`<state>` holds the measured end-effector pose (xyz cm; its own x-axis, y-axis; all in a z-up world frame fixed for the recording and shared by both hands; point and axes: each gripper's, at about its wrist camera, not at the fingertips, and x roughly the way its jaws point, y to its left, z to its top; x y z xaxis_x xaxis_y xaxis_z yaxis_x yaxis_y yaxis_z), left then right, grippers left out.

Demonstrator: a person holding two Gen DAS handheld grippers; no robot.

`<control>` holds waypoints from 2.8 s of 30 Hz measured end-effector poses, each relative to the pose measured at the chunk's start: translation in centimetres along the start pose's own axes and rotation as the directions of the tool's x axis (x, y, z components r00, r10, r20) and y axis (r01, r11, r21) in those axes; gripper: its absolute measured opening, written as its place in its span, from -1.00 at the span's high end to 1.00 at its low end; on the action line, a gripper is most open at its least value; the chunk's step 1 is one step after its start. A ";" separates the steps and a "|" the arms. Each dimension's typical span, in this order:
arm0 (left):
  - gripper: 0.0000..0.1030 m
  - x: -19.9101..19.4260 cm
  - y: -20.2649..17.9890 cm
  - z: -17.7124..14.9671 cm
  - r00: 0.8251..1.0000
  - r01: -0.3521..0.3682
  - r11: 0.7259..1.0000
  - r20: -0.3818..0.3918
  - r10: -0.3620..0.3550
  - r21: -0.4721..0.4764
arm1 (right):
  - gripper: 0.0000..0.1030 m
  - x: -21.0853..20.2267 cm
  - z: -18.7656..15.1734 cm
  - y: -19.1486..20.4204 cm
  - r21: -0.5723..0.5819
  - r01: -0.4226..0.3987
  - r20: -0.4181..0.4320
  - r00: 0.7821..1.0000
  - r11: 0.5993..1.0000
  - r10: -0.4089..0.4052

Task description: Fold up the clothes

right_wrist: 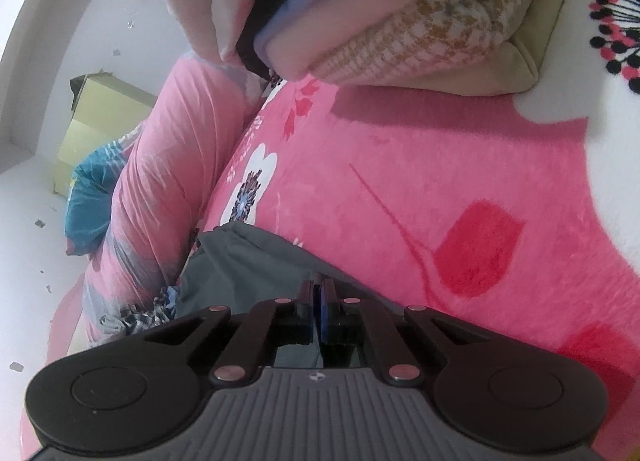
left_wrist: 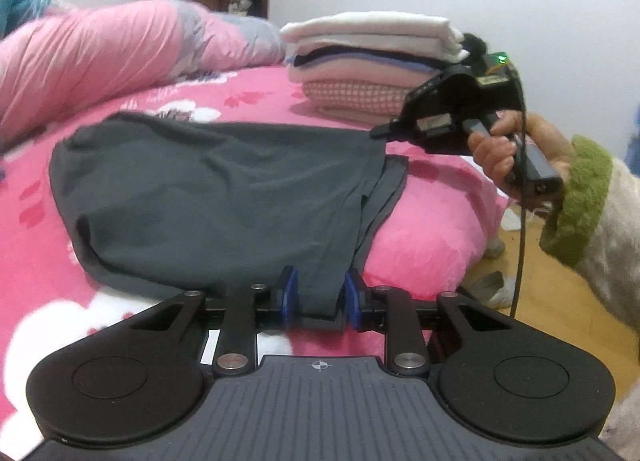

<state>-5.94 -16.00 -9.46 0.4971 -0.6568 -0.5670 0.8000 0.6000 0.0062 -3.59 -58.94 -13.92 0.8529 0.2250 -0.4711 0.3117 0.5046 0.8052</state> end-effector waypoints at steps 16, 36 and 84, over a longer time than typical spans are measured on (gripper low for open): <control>0.91 -0.8 1.5 0.2 0.998 0.060 0.996 0.038 -0.058 -0.060 | 0.97 -1.4 0.0 1.0 -0.017 -0.018 0.040 0.999 1.000 0.019; 1.00 1.2 1.2 -1.4 0.982 0.179 0.977 -0.035 -0.184 -0.118 | 0.87 -1.7 -1.2 -1.0 -0.187 0.164 0.079 0.985 0.969 -0.151; 0.43 6.9 20.0 -0.7 0.997 -0.075 0.910 -0.017 0.074 -0.407 | 0.88 31.0 1.2 18.1 -0.710 0.138 -0.104 0.950 0.691 -0.295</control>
<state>13.26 -8.16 -13.85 0.5492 -0.6026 -0.5790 0.5541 0.7812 -0.2875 28.98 -43.84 -13.47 0.6745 0.1510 -0.7227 0.0353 0.9711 0.2359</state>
